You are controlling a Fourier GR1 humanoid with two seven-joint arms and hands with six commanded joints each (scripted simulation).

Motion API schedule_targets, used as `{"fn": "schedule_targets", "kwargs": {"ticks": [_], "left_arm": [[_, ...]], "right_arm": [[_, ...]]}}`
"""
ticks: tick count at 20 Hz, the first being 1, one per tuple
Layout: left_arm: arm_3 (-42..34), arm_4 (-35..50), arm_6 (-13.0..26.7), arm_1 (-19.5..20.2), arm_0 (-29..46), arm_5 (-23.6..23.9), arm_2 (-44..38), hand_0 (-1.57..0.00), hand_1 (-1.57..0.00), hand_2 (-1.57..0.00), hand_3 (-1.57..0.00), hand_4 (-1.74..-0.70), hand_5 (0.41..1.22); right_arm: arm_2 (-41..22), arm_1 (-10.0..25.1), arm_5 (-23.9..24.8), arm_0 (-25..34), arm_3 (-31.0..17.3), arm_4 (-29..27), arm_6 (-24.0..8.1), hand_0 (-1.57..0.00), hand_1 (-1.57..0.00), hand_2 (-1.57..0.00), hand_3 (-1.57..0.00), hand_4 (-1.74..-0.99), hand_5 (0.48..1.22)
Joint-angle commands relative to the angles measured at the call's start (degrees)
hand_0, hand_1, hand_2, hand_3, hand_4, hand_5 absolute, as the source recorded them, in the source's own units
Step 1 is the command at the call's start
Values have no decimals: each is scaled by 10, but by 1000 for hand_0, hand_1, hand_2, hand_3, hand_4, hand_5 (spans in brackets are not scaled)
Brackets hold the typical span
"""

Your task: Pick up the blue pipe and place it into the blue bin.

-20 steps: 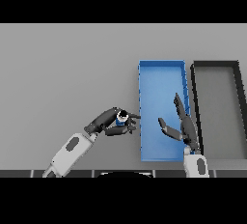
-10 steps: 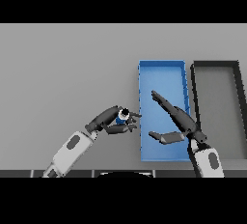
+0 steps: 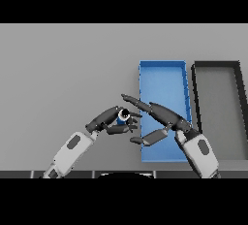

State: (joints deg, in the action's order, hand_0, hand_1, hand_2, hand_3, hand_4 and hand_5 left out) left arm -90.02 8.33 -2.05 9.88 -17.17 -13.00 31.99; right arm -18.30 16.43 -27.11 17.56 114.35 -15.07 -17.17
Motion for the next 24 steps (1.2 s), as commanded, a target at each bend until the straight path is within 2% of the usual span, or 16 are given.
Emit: {"fn": "schedule_targets", "kwargs": {"ticks": [1, 3, 6, 9, 11, 12, 13, 14, 16, 17, 18, 19, 21, 22, 24], "left_arm": [[-1, 0, -13, 4, 3, -3, -3, -1571, -1571, -1571, -1452, -1729, 1221], [4, 0, -16, 1, 2, -10, -1, -1571, -1571, -1571, -1484, -1731, 1221], [11, 8, -13, 2, -1, -21, -7, -1571, -1571, -1571, -1511, -1730, 1221], [5, 11, -7, 0, 3, -24, -6, -1571, -1571, -1571, -1509, -1731, 1221], [6, 14, -4, 0, 2, -29, -7, -1571, -1571, -1571, -1450, -1723, 1221], [1, 26, -3, 5, 3, -38, -12, -1571, -1571, -1571, -1474, -1720, 1221], [3, 27, -4, 1, -1, -40, -12, -1571, -1567, -1571, -1395, -1717, 1221], [3, 11, -22, 2, -8, -37, -12, -1496, -1393, -1367, -1150, -1630, 1221], [4, -41, 15, 20, -22, -16, 0, -993, -895, -875, -736, -1587, 1221], [-4, -49, 7, 19, -17, -9, 4, -879, -828, -796, -667, -1611, 1221], [-1, -49, -5, 20, -10, -8, 5, -895, -867, -845, -656, -1637, 1221], [1, -39, -16, 15, -5, -6, 0, -1030, -1008, -990, -623, -1658, 1192], [-7, -6, -26, 3, 7, -17, -5, -1225, -1211, -1199, -525, -1688, 1203], [-7, 6, -28, -2, 12, -19, -7, -1294, -1283, -1274, -533, -1698, 1206], [-7, 10, -30, -3, 14, -19, -8, -1394, -1386, -1381, -550, -1714, 1212]], "right_arm": [[-11, -8, -9, 6, -11, 6, 1, 1, 1, 1, 1, -1270, 530], [-20, -20, -15, 30, -23, -5, -11, 1, 1, 1, 1, -1251, 535], [-35, -46, -11, 64, -53, 9, -33, 1, 1, 1, 1, -1226, 520], [-36, -70, -13, 96, -95, 15, -36, 1, 1, -9, 1, -1223, 512], [-38, -74, -27, 106, -110, 11, -33, 1, -13, -42, 1, -1231, 512], [-36, -76, -34, 119, -124, 8, -32, -14, -36, -68, -11, -1241, 516], [-38, -79, -41, 125, -131, 6, -31, -54, -83, -115, -43, -1268, 519], [-40, -85, -44, 135, -141, 8, -35, -138, -166, -193, -106, -1308, 523], [-43, -92, -53, 147, -148, 3, -41, -478, -500, -500, -375, -1390, 538], [-46, -98, -55, 153, -152, 3, -39, -697, -714, -714, -562, -1453, 551], [-46, -96, -65, 152, -155, -7, -41, -872, -886, -886, -701, -1503, 573], [-49, -106, -59, 153, -155, -18, -52, -1012, -1023, -1023, -828, -1541, 604], [-52, -111, -47, 138, -148, -33, -56, -1213, -1220, -1220, -1096, -1492, 706], [-50, -114, -42, 139, -151, -30, -46, -1285, -1290, -1290, -1191, -1475, 809], [-48, -117, -39, 138, -150, -7, -30, -1388, -1391, -1391, -1328, -1458, 957]]}}
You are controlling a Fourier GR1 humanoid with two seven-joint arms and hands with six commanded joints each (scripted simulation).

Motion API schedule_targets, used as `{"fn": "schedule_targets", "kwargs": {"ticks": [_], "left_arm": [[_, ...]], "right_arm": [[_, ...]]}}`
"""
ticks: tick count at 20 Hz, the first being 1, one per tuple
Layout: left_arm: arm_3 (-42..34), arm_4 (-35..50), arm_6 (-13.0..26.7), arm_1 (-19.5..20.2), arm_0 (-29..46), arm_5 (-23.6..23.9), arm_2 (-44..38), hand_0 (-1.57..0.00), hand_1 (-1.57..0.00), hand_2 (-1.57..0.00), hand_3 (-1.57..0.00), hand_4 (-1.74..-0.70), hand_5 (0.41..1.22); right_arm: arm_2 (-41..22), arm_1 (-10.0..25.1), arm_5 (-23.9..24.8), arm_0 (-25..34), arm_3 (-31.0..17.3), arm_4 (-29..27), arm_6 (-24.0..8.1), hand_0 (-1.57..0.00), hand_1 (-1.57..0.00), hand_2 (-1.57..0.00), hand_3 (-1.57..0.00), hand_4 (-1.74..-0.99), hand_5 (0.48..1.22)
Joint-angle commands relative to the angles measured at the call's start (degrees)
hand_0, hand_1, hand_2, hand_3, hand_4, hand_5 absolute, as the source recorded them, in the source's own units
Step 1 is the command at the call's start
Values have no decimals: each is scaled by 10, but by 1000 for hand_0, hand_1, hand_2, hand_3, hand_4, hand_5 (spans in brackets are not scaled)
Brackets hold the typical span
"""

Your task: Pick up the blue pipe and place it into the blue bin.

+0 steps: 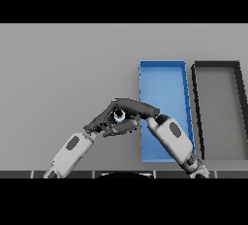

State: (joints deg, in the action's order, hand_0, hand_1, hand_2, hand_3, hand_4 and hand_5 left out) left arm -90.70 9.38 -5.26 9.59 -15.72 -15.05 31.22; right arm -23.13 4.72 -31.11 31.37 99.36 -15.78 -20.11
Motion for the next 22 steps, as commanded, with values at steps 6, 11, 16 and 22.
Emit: {"fn": "schedule_targets", "kwargs": {"ticks": [6, 11, 16, 22], "left_arm": [[15, -20, 9, 13, -26, 4, 7, -1499, -1356, -1521, -505, -1734, 1219], [14, -29, 8, 33, -33, -39, 7, -783, -642, -655, -266, -1251, 1220], [24, -82, -10, 23, -31, -44, 2, -256, -210, -214, -86, -950, 964], [23, -82, 8, 25, -29, -29, -3, -66, -54, -55, -22, -828, 689]], "right_arm": [[3, -14, -20, -21, 13, 33, 20, -1523, -1524, -1524, -1507, -1473, 1152], [11, -32, -37, -26, 20, 40, 18, -1555, -1556, -1556, -1550, -1481, 1198], [20, -55, -44, -35, 27, 44, -6, -1566, -1566, -1566, -1564, -1484, 1214], [32, -78, -58, -49, 37, 60, -3, -1570, -1570, -1570, -1569, -1485, 1219]]}}
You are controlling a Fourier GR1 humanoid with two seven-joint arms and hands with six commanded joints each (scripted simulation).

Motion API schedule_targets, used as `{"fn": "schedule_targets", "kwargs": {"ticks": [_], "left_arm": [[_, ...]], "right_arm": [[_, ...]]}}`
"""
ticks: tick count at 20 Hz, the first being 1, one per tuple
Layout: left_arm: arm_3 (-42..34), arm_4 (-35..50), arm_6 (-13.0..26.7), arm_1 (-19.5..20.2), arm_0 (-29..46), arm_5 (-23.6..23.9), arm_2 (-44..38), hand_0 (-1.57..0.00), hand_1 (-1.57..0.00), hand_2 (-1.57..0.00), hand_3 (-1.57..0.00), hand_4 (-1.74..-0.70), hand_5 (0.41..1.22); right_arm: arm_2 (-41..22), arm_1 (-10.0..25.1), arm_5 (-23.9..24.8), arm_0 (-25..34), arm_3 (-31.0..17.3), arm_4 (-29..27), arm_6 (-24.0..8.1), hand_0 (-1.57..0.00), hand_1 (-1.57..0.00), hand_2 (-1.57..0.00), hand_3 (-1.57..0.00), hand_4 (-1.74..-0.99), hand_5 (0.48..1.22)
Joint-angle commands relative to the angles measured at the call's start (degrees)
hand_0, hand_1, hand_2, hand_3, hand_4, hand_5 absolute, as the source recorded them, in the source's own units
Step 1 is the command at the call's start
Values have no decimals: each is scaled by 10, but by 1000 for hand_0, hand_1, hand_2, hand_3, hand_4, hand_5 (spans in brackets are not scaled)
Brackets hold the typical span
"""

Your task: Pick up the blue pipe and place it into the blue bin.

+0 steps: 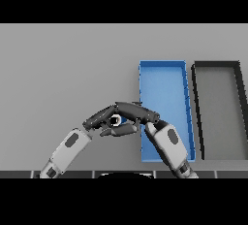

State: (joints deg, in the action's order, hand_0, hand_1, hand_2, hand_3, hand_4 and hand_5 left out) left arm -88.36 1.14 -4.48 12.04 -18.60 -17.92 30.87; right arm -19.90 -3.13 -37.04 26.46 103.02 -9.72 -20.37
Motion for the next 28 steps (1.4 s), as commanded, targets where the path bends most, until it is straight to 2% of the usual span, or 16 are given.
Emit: {"fn": "schedule_targets", "kwargs": {"ticks": [1, 2, 4, 6, 8, 10, 11, 12, 13, 16, 19, 23, 26, 28], "left_arm": [[7, 4, 3, 3, 0, -2, -4, -53, -43, -44, -17, -830, 659], [5, 12, 6, 0, 8, 2, -6, -42, -34, -35, -14, -842, 636], [-4, 26, 47, 0, 17, 6, -7, -27, -22, -22, -8, -865, 616], [-12, 26, 73, -2, 25, 14, -2, -17, -13, -14, -5, -880, 605], [-12, 23, 75, 4, 19, 15, -6, -10, -8, -8, -3, -878, 572], [-5, 24, 84, 1, 17, 13, -5, -6, -5, -5, -1, -873, 543], [-7, 23, 78, 3, 17, 10, -3, -5, -4, -4, -1, -870, 535], [-11, 18, 76, 3, 24, 13, 1, -4, -3, -3, -1, -868, 529], [-13, 22, 76, 4, 23, 11, -1, -3, -2, -2, 0, -865, 523], [-10, 20, 77, 7, 28, 9, 0, -1, -1, -1, 0, -864, 503], [-16, 19, 76, 7, 30, 9, 2, 0, 0, 0, 1, -867, 486], [-20, 23, 82, 12, 25, 7, -1, 1, 1, 1, 1, -860, 484], [-20, 16, 83, 14, 30, 11, 0, 1, 1, 1, 1, -844, 481], [-25, 12, 89, 13, 32, 17, 1, 1, 1, 1, 1, -835, 474]], "right_arm": [[4, -4, 2, 0, -1, 7, 4, -1570, -1570, -1570, -1570, -1485, 1219], [10, -5, -3, 5, -4, 4, -2, -1570, -1570, -1570, -1570, -1487, 1220], [18, -12, -7, 1, -5, 3, -3, -1570, -1570, -1570, -1570, -1490, 1220], [25, -26, -6, -3, -2, -18, -31, -1571, -1571, -1571, -1571, -1492, 1220], [46, -45, 7, 8, -8, -99, -75, -1571, -1571, -1571, -1571, -1492, 1221], [72, -48, 38, 34, -3, -175, -117, -1571, -1571, -1571, -1571, -1493, 1221], [79, -48, 55, 53, -1, -200, -140, -1571, -1571, -1571, -1571, -1494, 1221], [72, -34, 81, 72, -2, -224, -144, -1571, -1571, -1571, -1571, -1494, 1221], [68, -14, 101, 83, 11, -247, -143, -1571, -1571, -1571, -1571, -1493, 1221], [82, 41, 168, 159, 9, -289, -143, -1571, -1571, -1571, -1571, -1493, 1221], [123, 68, 160, 240, -15, -297, -115, -1571, -1571, -1571, -1571, -1495, 1221], [192, 101, 197, 312, -91, -263, -87, -1571, -1571, -1571, -1571, -1497, 1221], [227, 133, 203, 318, -148, -209, -76, -1571, -1571, -1571, -1571, -1498, 1221], [255, 150, 209, 314, -192, -188, -82, -1571, -1571, -1571, -1571, -1498, 1221]]}}
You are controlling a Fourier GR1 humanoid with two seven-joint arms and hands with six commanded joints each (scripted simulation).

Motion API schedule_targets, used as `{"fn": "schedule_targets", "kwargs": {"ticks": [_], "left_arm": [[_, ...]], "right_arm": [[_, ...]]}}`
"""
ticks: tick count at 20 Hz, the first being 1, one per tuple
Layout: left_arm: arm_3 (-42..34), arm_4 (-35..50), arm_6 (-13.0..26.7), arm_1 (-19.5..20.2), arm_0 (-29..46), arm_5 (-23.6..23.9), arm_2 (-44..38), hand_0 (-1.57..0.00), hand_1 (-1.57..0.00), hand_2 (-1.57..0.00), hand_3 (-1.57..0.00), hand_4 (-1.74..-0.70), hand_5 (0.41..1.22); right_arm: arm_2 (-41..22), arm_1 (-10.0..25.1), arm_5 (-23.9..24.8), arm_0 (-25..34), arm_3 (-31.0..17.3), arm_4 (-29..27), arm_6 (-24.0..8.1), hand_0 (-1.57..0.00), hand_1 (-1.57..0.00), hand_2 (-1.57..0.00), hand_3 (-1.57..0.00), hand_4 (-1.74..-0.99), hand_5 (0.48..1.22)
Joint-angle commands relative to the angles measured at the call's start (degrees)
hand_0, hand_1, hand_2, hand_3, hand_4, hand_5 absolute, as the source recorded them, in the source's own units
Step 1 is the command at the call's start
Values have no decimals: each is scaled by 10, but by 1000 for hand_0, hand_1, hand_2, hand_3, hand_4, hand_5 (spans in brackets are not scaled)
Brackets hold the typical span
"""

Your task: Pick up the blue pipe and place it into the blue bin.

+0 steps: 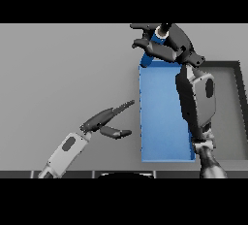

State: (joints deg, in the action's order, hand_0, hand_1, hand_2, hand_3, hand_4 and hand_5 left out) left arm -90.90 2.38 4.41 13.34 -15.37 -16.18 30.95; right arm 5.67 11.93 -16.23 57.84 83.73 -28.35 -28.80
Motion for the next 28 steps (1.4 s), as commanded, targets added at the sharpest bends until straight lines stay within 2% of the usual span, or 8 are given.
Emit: {"fn": "schedule_targets", "kwargs": {"ticks": [1, 14, 16, 17, 20, 22, 25, 28], "left_arm": [[1, -6, -1, 1, 0, 4, 0, 1, 1, 1, 1, -831, 470], [-13, 2, -7, 20, 6, -7, -5, 1, 1, 1, 1, -829, 470], [-9, -5, -3, 13, 6, 1, -3, 1, 1, 1, 1, -826, 470], [-7, 0, 2, 16, 1, 0, -8, 1, 1, 1, 1, -827, 471], [-11, -1, 7, 13, 4, 1, -4, 1, 1, 1, 1, -826, 475], [-16, -1, -3, 17, 14, -1, 0, 1, 1, 1, 1, -827, 474], [-23, -3, 10, 11, 7, 3, 2, 1, 1, 1, 1, -829, 476], [-14, -8, 10, 9, 8, 6, 3, 1, 1, 1, 1, -826, 477]], "right_arm": [[10, 7, -3, -5, -18, 5, -4, -1571, -1571, -1571, -1571, -1499, 1221], [15, 25, 83, -231, -77, 92, -61, -1571, -1571, -1571, -1571, -1499, 1221], [-25, 49, 100, -262, -79, 78, -61, -1571, -1571, -1571, -1080, -1586, 1221], [-51, 58, 107, -279, -76, 73, -61, -1571, -1571, -1571, -1178, -1569, 1221], [-126, 100, 144, -302, -93, 40, -61, -1571, -1571, -1571, -693, -1653, 1205], [-185, 136, 188, -313, -96, -4, -61, -1571, -1571, -1571, -1009, -1583, 1199], [-295, 194, 257, -292, -135, -143, -61, -937, -884, -853, -516, -1404, 1159], [-375, 241, 264, -260, -129, -211, -61, -479, -452, -436, -264, -1264, 1139]]}}
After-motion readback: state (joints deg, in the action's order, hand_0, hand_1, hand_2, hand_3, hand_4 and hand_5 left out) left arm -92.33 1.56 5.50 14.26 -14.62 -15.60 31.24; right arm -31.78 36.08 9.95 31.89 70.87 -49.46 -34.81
